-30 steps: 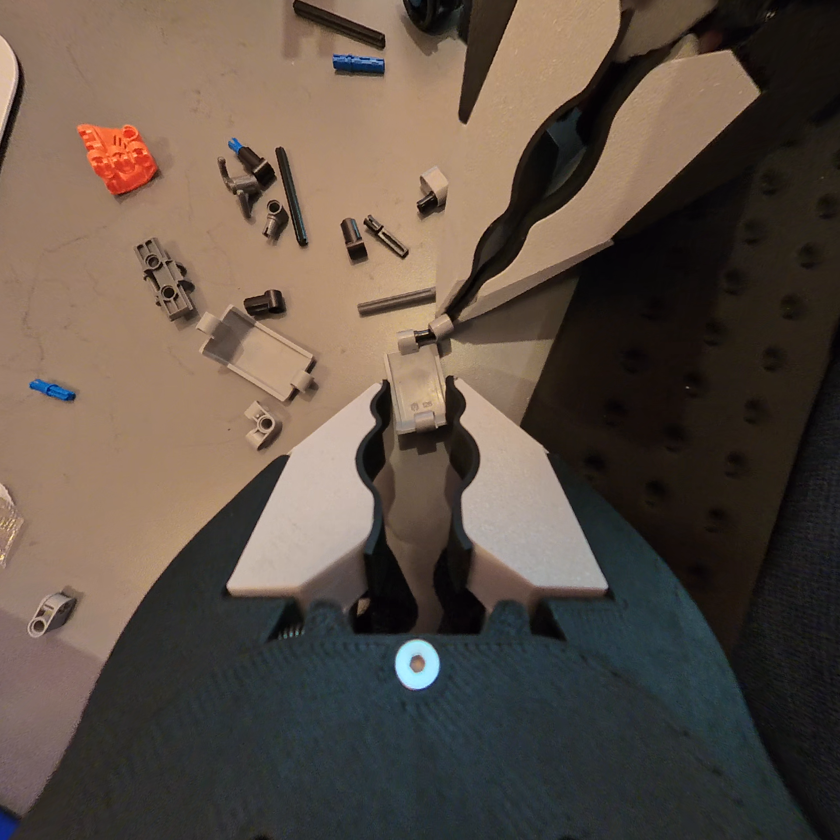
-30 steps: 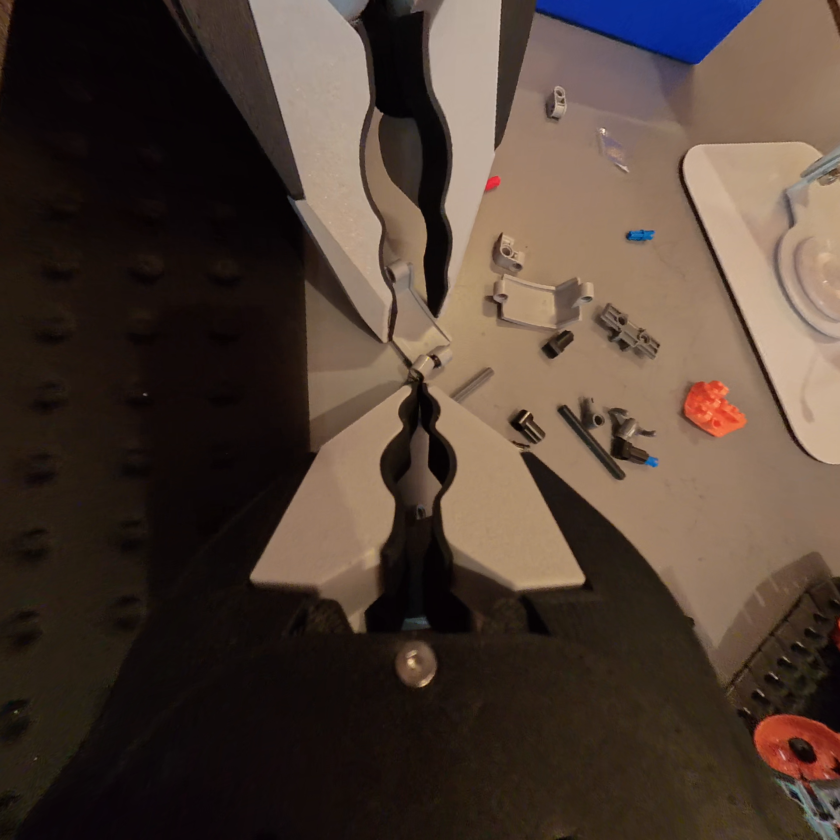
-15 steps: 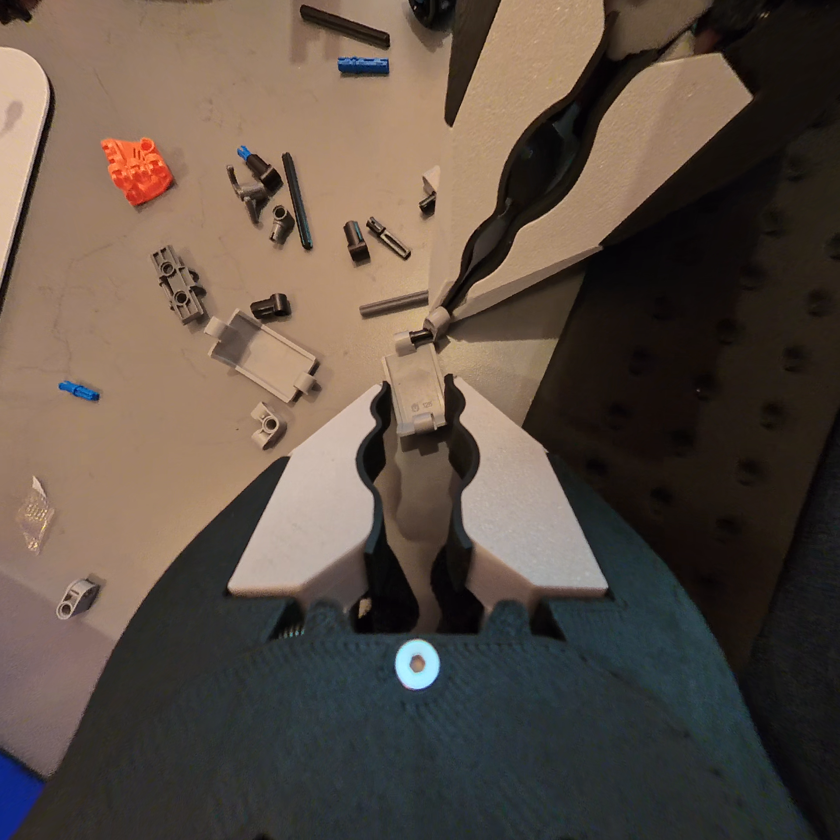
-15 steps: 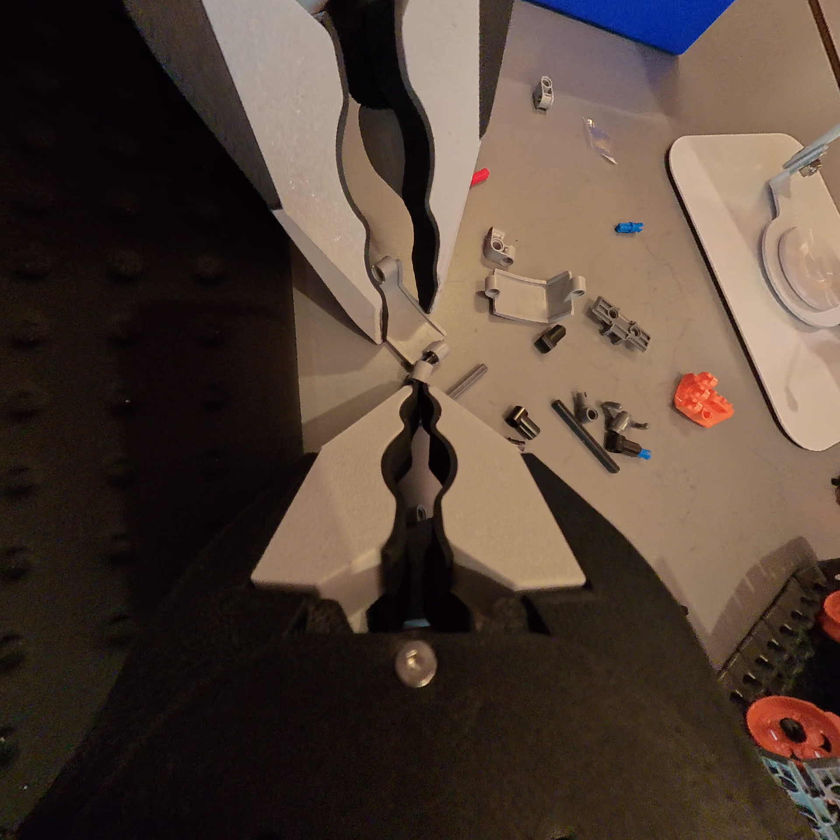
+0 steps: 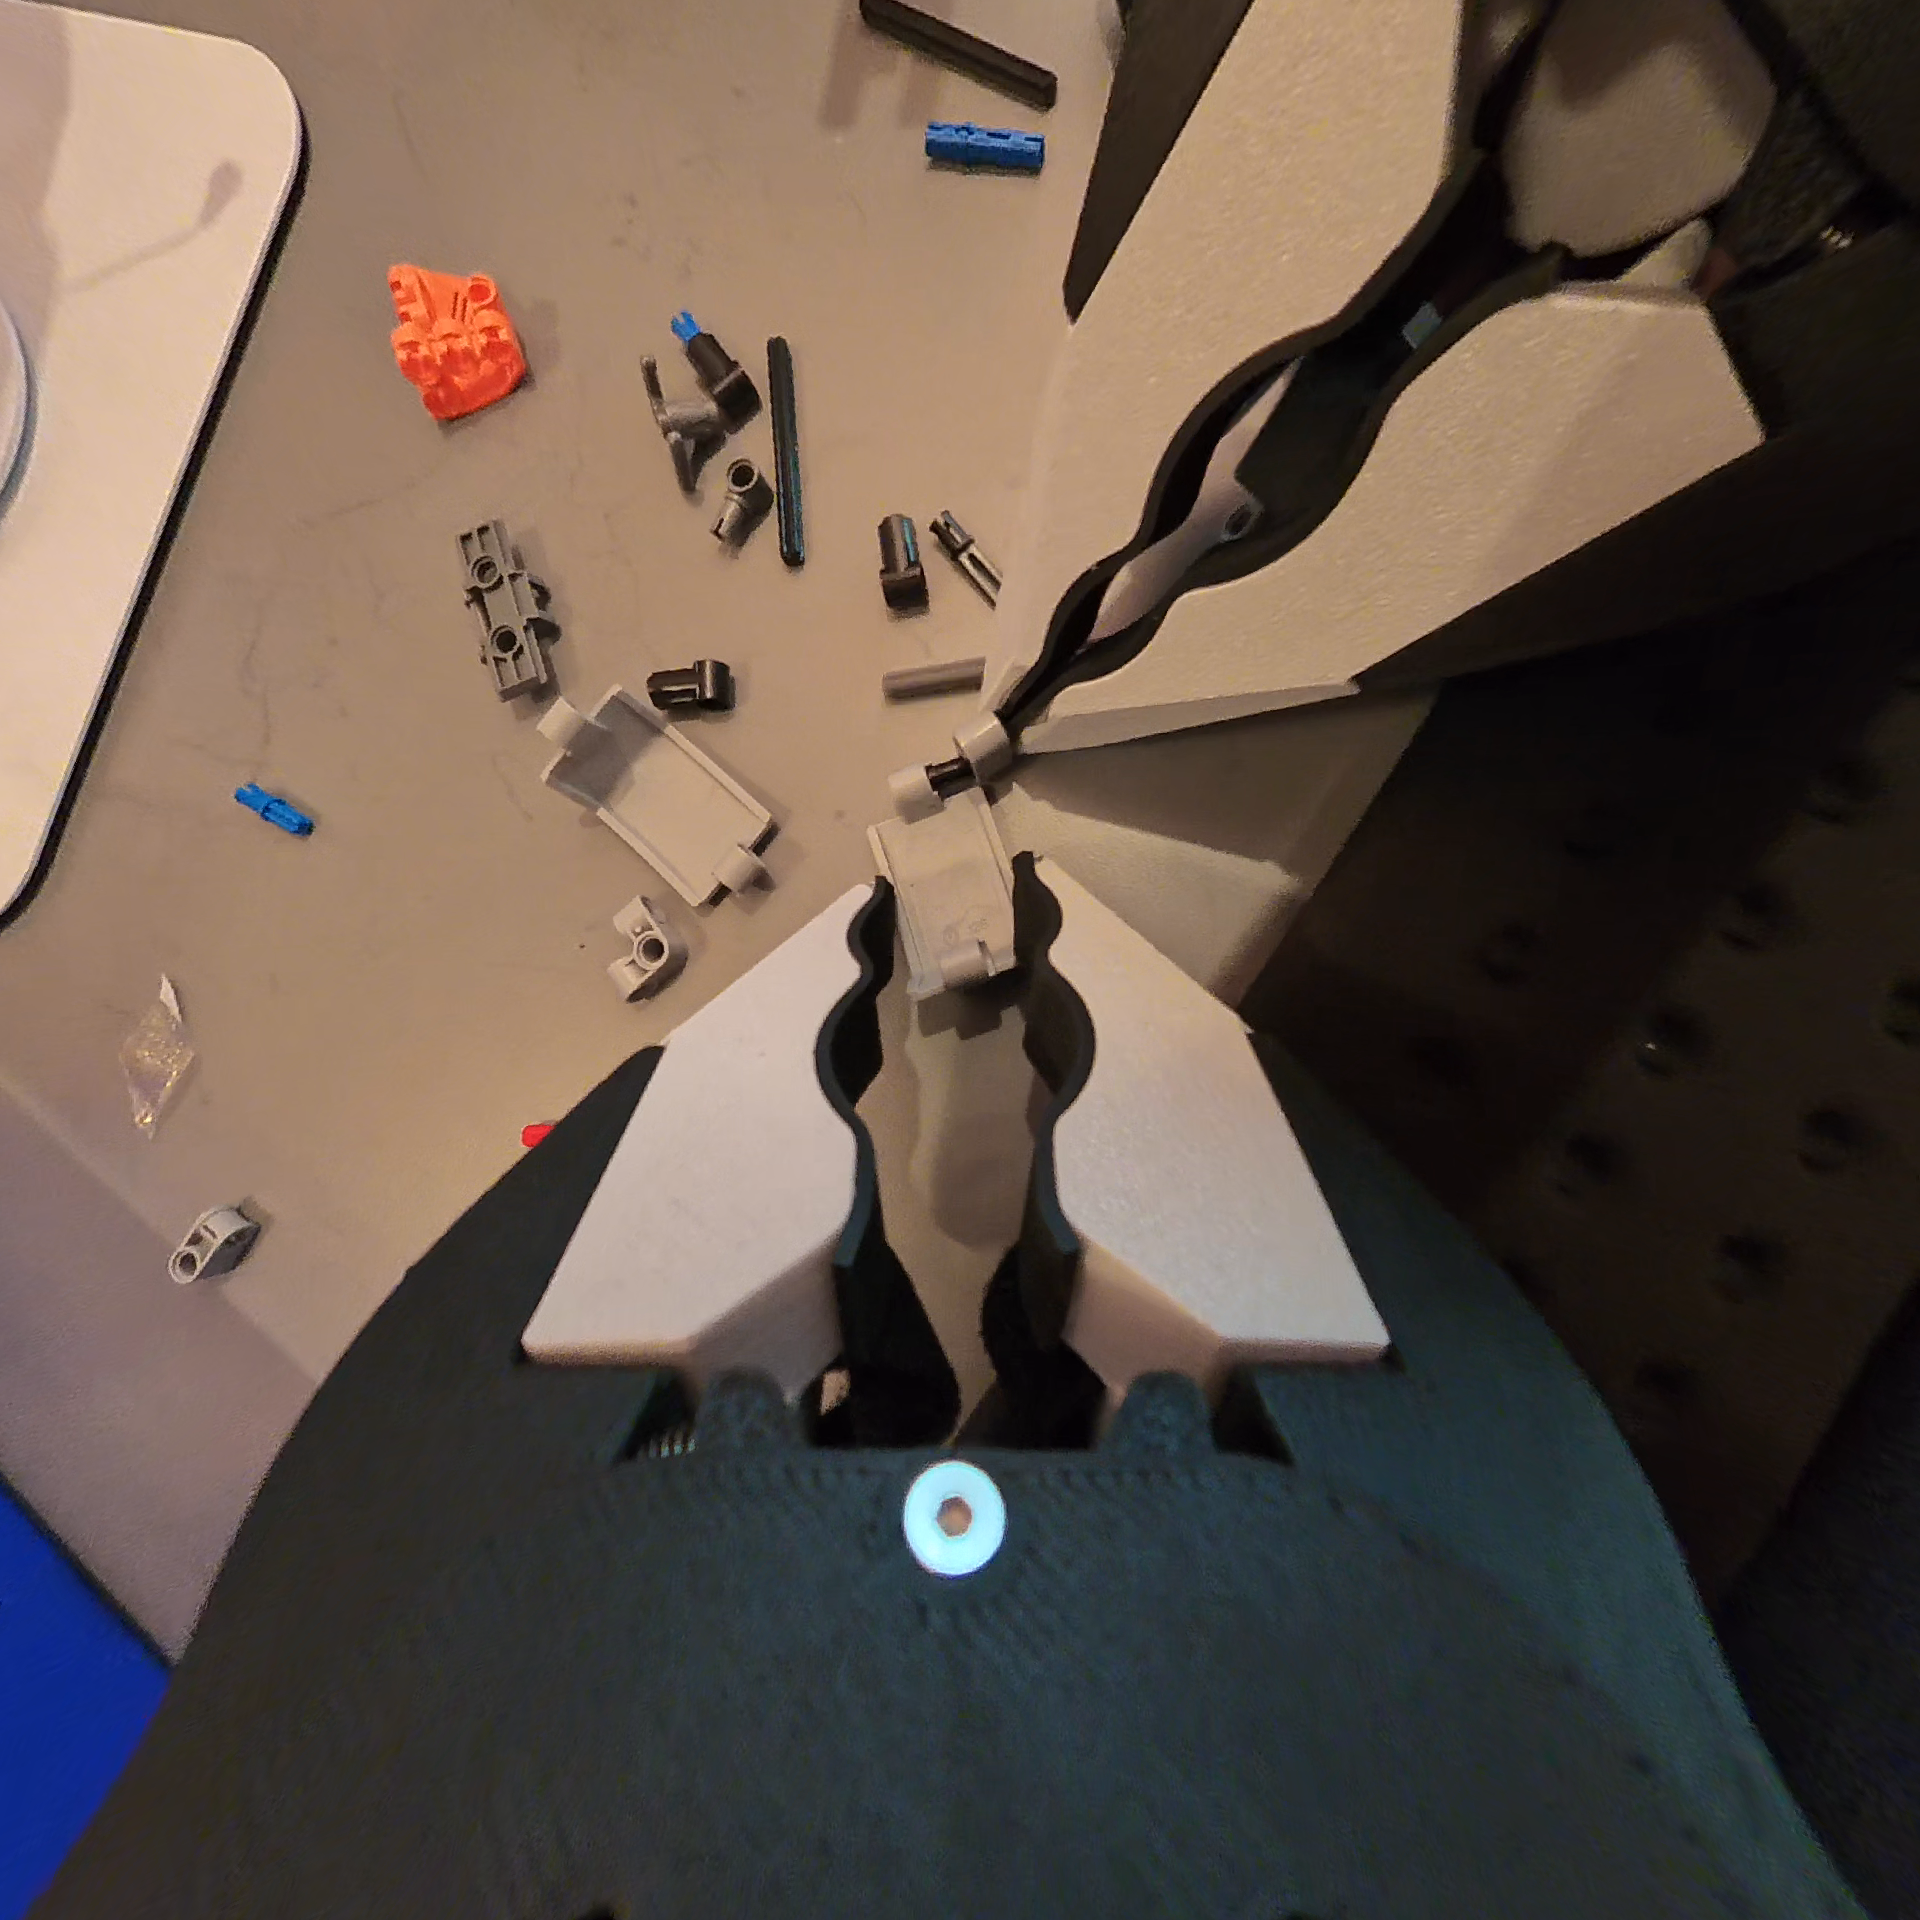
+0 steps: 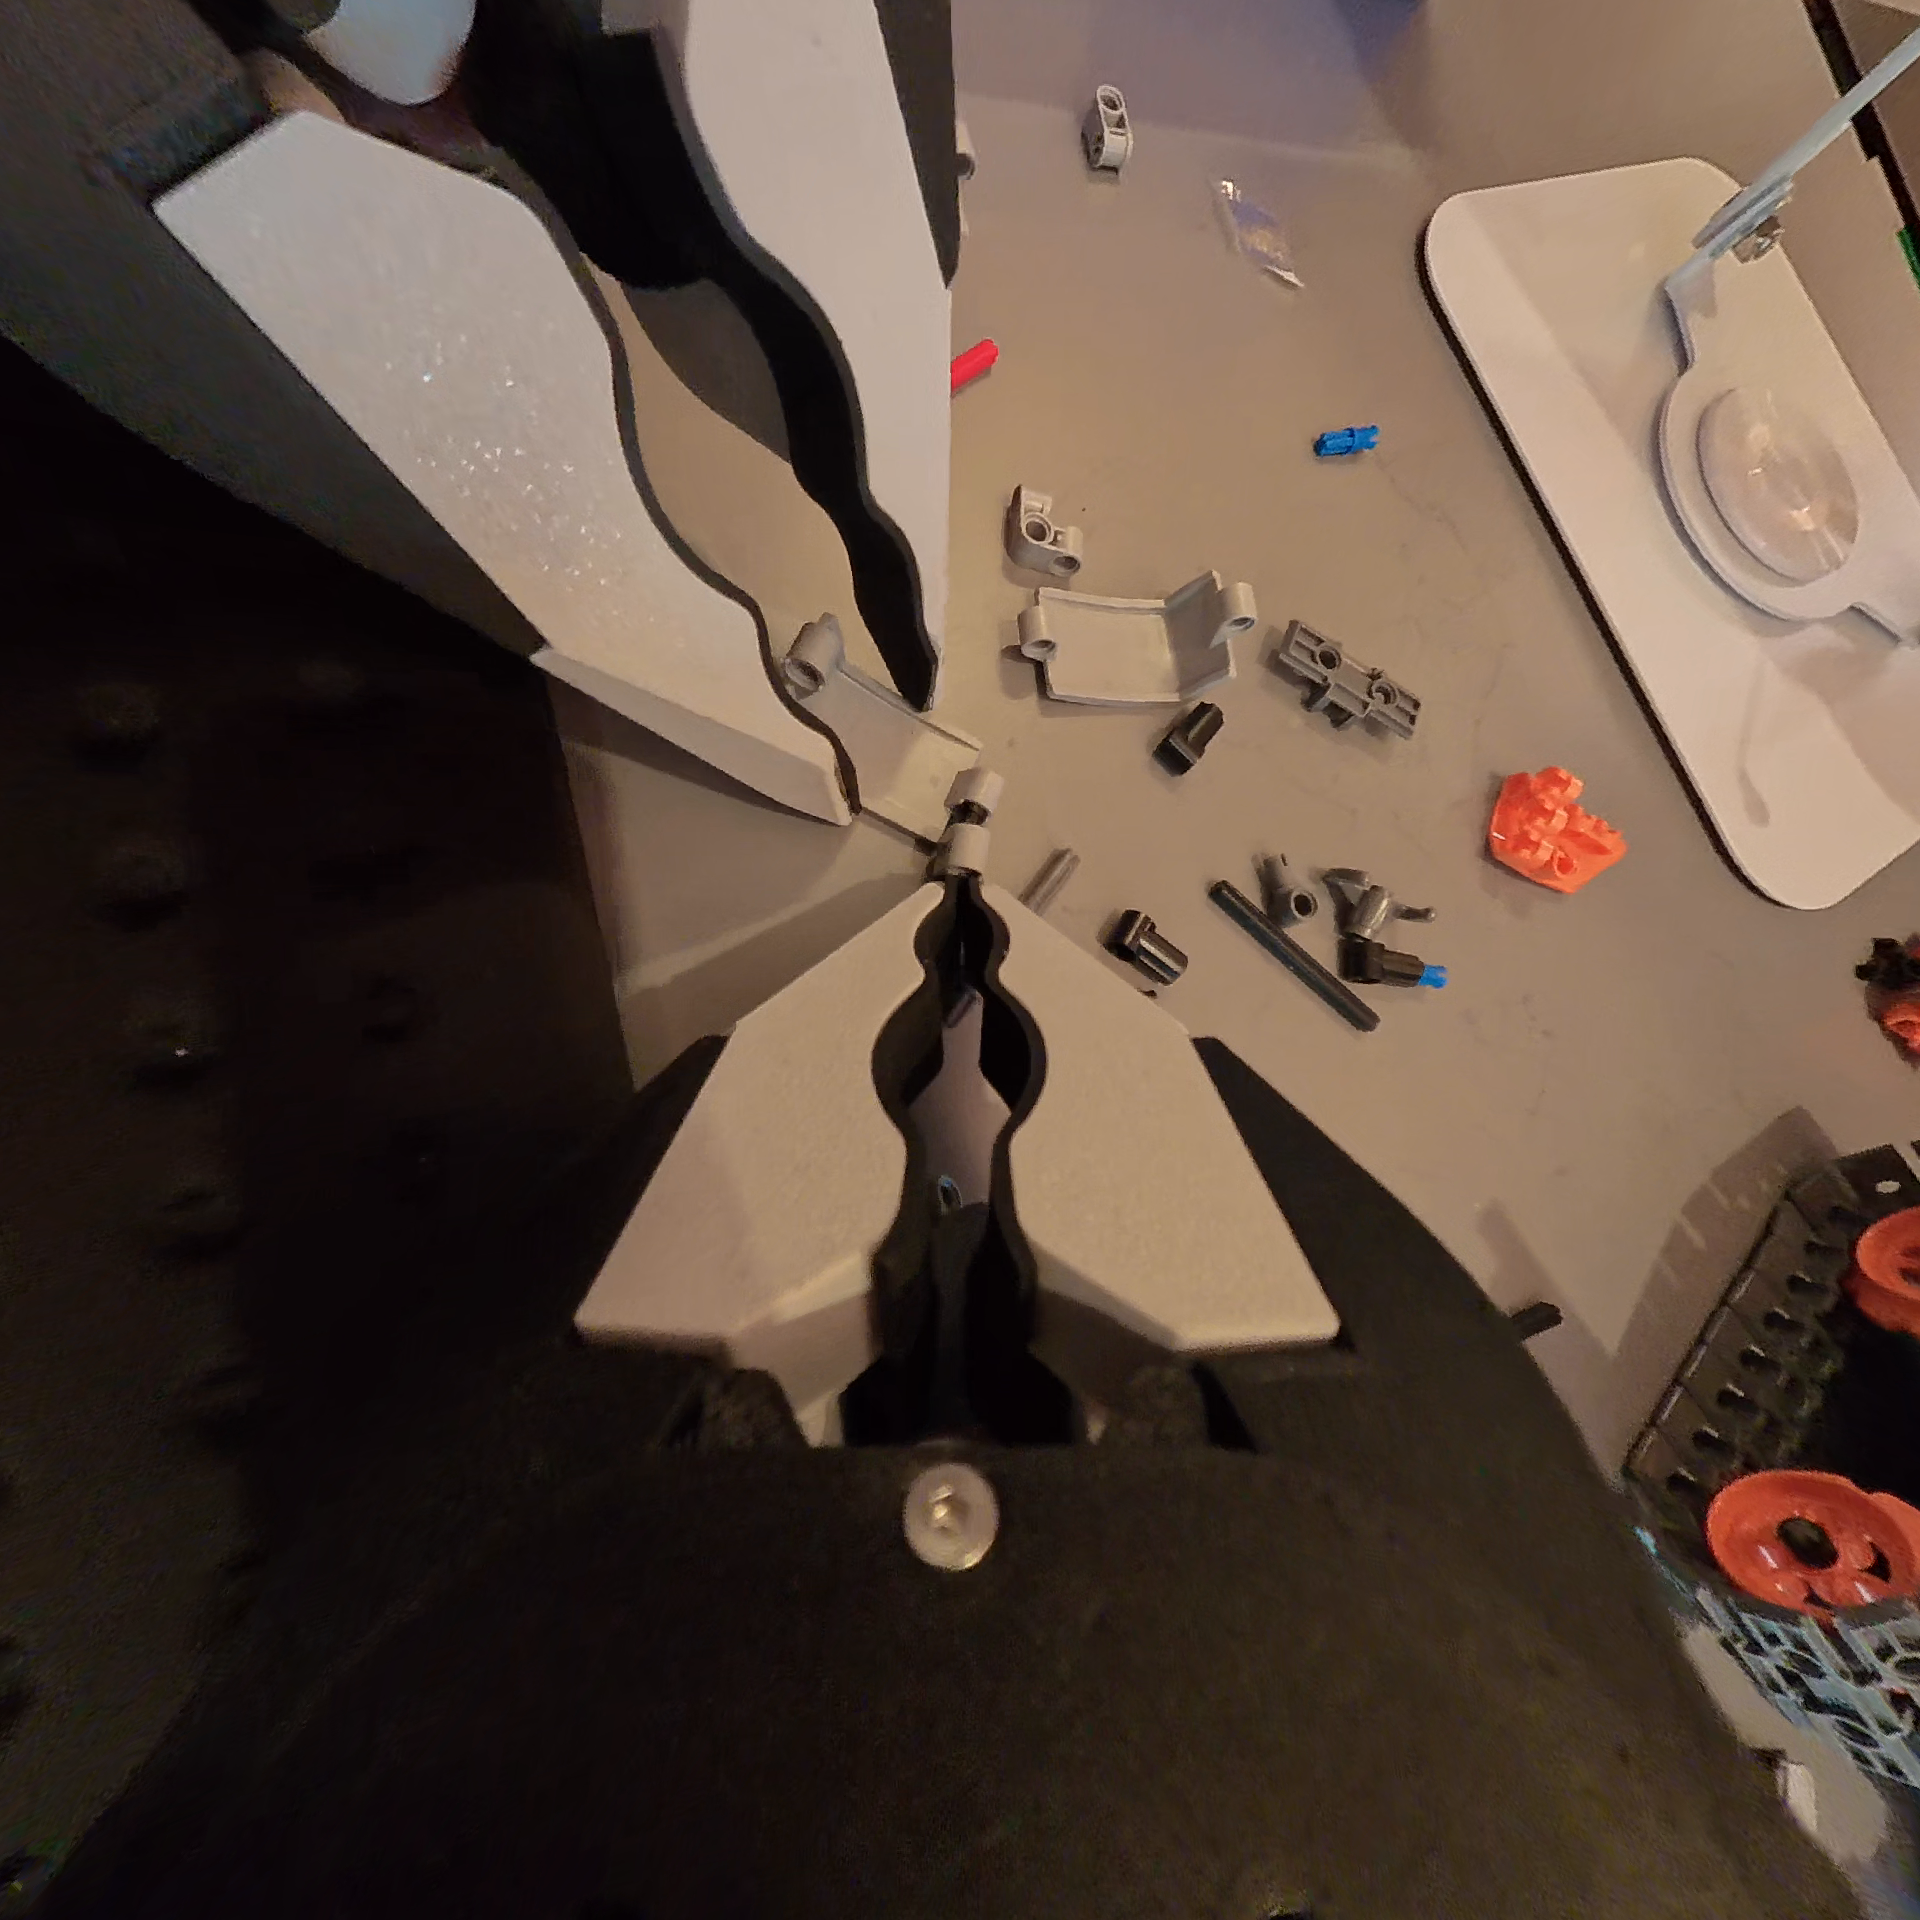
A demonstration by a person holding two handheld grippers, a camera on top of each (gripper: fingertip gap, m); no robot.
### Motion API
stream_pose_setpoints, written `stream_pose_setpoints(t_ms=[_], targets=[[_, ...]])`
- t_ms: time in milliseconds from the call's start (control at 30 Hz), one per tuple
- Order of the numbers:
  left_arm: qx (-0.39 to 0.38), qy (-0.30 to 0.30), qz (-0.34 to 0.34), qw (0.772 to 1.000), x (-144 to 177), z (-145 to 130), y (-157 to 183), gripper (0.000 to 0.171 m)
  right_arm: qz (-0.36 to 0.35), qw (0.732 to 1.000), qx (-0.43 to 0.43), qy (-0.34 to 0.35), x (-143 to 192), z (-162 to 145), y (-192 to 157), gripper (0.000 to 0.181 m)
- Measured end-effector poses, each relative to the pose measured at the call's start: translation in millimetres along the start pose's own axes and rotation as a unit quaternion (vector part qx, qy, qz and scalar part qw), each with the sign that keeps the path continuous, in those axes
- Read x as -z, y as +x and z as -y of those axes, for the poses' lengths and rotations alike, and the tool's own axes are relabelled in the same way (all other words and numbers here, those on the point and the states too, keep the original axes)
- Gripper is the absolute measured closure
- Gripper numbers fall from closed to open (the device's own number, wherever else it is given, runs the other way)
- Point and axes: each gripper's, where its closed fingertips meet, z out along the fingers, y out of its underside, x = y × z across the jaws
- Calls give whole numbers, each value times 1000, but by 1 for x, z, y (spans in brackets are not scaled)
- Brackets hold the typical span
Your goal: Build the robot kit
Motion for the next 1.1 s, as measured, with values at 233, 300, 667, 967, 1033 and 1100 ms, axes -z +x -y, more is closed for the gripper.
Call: stream_pose_setpoints(t_ms=[233,300,667,967,1033,1100], targets=[[24,-1,20,1000,-2,2,-2,152,-27,1000,-1,-10,-1,0,3,181],[26,1,29,999,-3,3,-3,152,-40,999,-1,-16,-2,0,5,181],[15,15,-16,1000,-7,13,15,171,-14,999,-34,0,-8,7,3,181],[28,78,-76,994,12,23,10,154,12,995,-79,52,6,16,12,181],[57,82,-87,991,16,18,0,148,30,993,-88,70,11,17,12,181],[70,83,-94,990,26,8,-8,147,42,992,-98,74,17,14,15,181]])
